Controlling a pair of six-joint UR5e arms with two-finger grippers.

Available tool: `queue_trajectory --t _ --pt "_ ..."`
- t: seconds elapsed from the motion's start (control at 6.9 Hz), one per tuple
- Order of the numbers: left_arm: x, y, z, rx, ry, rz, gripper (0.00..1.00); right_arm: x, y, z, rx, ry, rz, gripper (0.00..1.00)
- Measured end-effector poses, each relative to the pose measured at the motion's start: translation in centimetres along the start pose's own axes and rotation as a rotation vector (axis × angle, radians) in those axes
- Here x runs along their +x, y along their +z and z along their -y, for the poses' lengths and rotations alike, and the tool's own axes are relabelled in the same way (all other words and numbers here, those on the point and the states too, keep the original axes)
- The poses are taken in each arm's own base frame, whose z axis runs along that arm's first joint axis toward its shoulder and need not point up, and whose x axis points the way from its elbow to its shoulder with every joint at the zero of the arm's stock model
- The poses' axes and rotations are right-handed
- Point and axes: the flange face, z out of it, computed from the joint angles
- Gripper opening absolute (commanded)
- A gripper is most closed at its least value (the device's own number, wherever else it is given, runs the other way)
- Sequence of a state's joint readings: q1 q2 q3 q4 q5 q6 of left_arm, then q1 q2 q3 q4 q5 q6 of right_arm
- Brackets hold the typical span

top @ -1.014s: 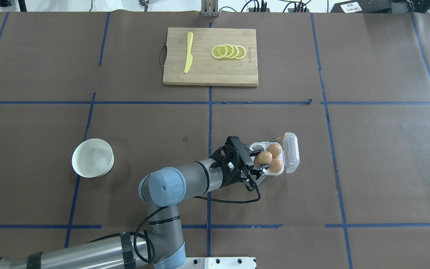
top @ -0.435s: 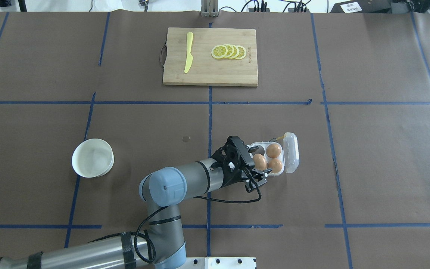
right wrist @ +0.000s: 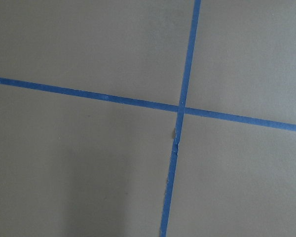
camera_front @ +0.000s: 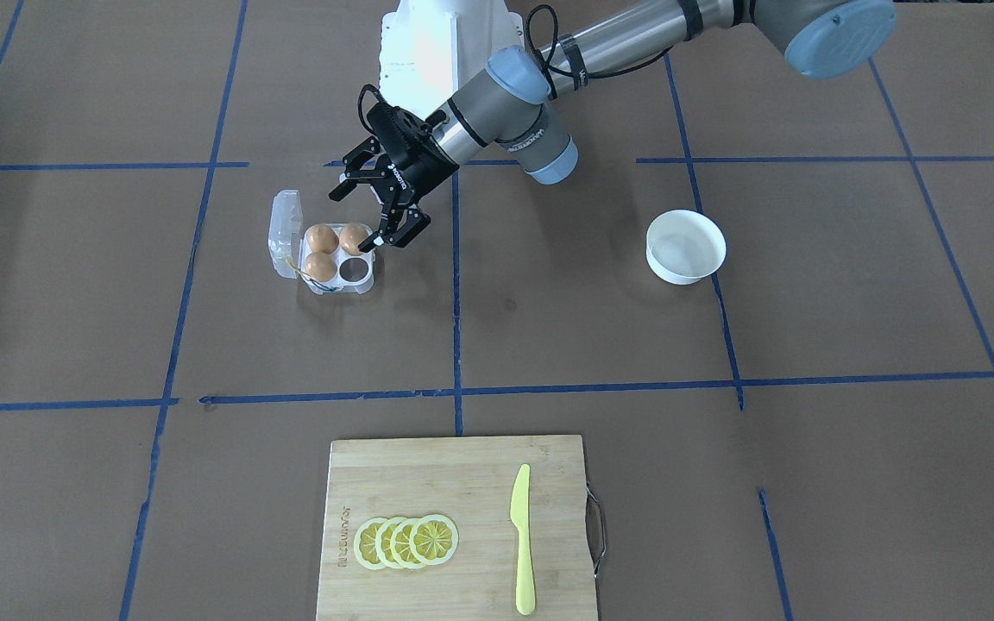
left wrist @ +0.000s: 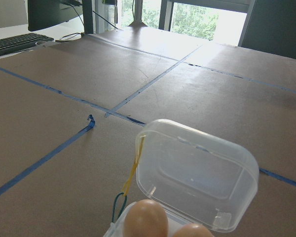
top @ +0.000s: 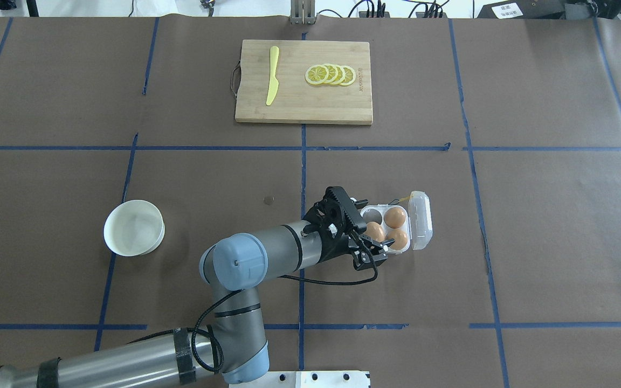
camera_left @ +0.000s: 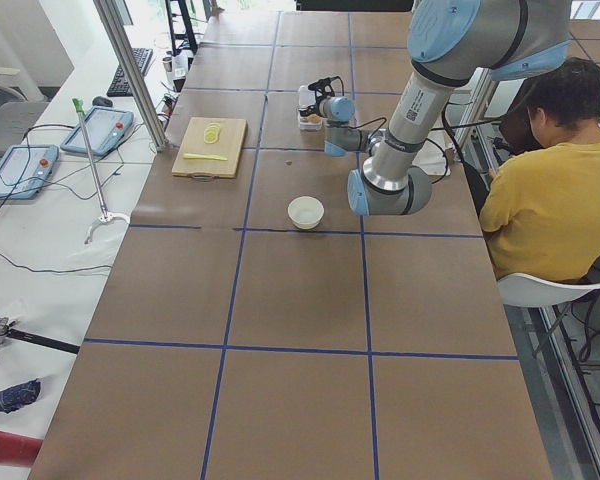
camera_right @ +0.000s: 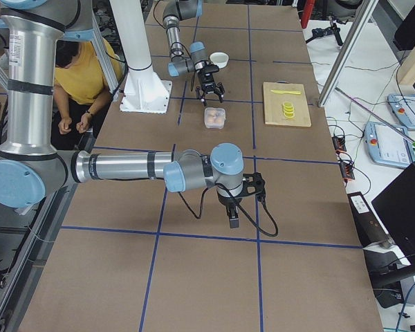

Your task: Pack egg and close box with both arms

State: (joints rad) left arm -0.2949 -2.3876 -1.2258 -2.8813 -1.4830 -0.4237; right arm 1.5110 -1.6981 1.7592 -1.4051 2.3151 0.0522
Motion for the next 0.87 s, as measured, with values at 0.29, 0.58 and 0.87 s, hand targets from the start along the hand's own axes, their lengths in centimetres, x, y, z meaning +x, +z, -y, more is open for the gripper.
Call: queue_trajectory --t 0.29,0.58,0.87 --pt "-1.8 -1.5 3.7 -0.052 -0.126 -0.009 1.00 -0.1 -0.1 0.1 0.003 -0.002 0.001 1.00" --pt "-6.2 -5.6 5.9 -0.237 -0.216 0.068 1.00 -1.0 -0.8 0.3 0.016 -0.018 0.029 1.00" --pt "-12.6 -11.3 8.1 -0.469 -0.233 0.231 1.00 -1.8 -1.4 0.0 0.045 -0.042 0.051 0.61"
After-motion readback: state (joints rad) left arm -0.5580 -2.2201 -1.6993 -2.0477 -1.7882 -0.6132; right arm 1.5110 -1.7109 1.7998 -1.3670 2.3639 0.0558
